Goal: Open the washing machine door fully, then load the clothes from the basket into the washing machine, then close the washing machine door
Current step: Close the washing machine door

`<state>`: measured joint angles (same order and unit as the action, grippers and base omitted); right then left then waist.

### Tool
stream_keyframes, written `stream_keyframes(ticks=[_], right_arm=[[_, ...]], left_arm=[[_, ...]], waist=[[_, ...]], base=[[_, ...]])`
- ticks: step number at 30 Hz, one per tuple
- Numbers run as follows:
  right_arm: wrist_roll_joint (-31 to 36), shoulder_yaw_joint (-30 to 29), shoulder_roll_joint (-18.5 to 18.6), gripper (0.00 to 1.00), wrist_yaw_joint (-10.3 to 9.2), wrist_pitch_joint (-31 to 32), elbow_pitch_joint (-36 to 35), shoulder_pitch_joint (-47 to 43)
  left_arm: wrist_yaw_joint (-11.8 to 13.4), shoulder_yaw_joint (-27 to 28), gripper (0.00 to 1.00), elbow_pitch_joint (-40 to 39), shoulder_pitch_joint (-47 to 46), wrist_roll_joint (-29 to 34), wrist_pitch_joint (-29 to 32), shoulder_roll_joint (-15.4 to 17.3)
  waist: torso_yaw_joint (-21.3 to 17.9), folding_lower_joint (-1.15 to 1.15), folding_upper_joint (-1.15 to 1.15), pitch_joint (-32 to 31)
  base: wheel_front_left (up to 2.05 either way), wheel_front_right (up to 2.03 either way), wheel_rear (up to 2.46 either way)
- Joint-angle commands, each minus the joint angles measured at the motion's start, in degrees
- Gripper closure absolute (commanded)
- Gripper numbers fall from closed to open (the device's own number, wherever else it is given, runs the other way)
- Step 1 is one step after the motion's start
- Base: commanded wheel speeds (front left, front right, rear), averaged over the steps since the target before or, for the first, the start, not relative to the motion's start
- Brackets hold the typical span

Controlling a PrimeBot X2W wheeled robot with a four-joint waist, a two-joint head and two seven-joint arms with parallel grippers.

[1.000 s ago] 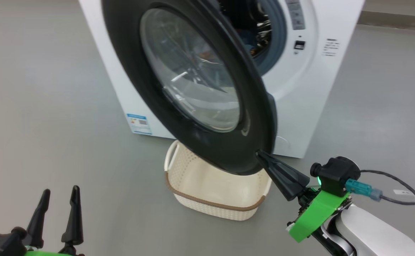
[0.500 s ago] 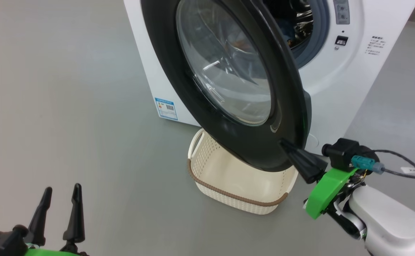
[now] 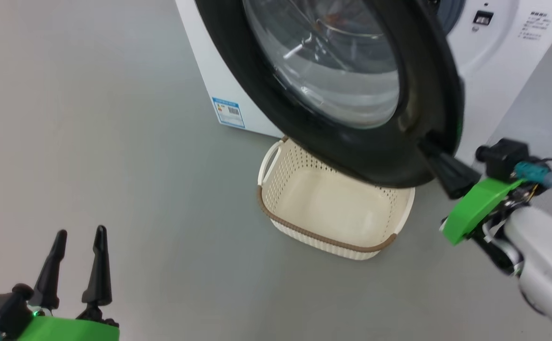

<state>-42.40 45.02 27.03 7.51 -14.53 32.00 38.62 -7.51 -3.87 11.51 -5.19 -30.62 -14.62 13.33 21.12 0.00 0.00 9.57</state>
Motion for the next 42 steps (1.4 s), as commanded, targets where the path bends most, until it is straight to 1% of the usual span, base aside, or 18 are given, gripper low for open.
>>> stream_keyframes(ticks=[1, 10, 20, 23, 25, 29, 32, 42], right_arm=[[-0.33, -1.17, 1.87, 1.0, -0.02, -0.47, -0.23, 1.64], [-0.74, -3.88, 6.06, 1.0, -0.02, -0.47, 1.66, 10.09], [-0.5, -5.44, 8.78, 1.0, -0.02, -0.47, 4.18, 21.32], [-0.56, -5.63, 9.69, 1.0, -0.02, -0.47, 5.76, 25.33], [-0.08, -6.74, 10.29, 1.0, -0.02, -0.47, 7.38, 27.67], [1.39, -9.06, 10.14, 1.0, -0.02, -0.47, 8.85, 29.88], [2.65, -9.85, 9.16, 1.0, -0.02, -0.47, 9.42, 30.04], [3.14, -9.54, 6.08, 1.0, -0.02, -0.47, 7.73, 25.58]], left_arm=[[0.02, 1.88, 0.0, -1.85, -2.6, -0.69, -0.38, 1.34], [0.02, 1.5, 0.0, -3.39, -5.6, -0.8, -0.38, 1.6], [0.02, 1.37, 0.0, -4.42, -8.38, -1.07, -0.38, 1.0], [0.02, 1.24, 0.0, -4.59, -9.34, -1.19, -0.38, 0.67], [0.02, 1.1, 0.0, -4.66, -9.78, -1.17, -0.38, 0.3], [0.02, 1.2, 0.0, -4.5, -10.08, -1.27, -0.38, 0.03], [0.02, 1.45, 0.0, -4.28, -10.13, -1.29, -0.38, -0.15], [0.02, 1.52, 0.0, -3.84, -10.39, -1.06, -0.38, 0.09]], waist=[[0.09, 0.0, 0.0, 2.49], [0.3, 0.0, 0.0, 10.24], [1.26, 0.0, 0.0, 16.61], [1.83, 0.0, 0.0, 18.29], [2.27, 0.0, 0.0, 19.0], [2.6, 0.0, 0.0, 19.45], [2.6, 0.0, 0.0, 19.35], [0.89, 0.0, 0.0, 16.47]], base=[[0.0, 0.0, 0.0], [0.0, 0.0, 0.0], [0.0, 0.0, 0.0], [0.0, 0.0, 0.0], [0.0, 0.0, 0.0], [0.0, 0.0, 0.0], [0.0, 0.0, 0.0], [0.0, 0.0, 0.0]])
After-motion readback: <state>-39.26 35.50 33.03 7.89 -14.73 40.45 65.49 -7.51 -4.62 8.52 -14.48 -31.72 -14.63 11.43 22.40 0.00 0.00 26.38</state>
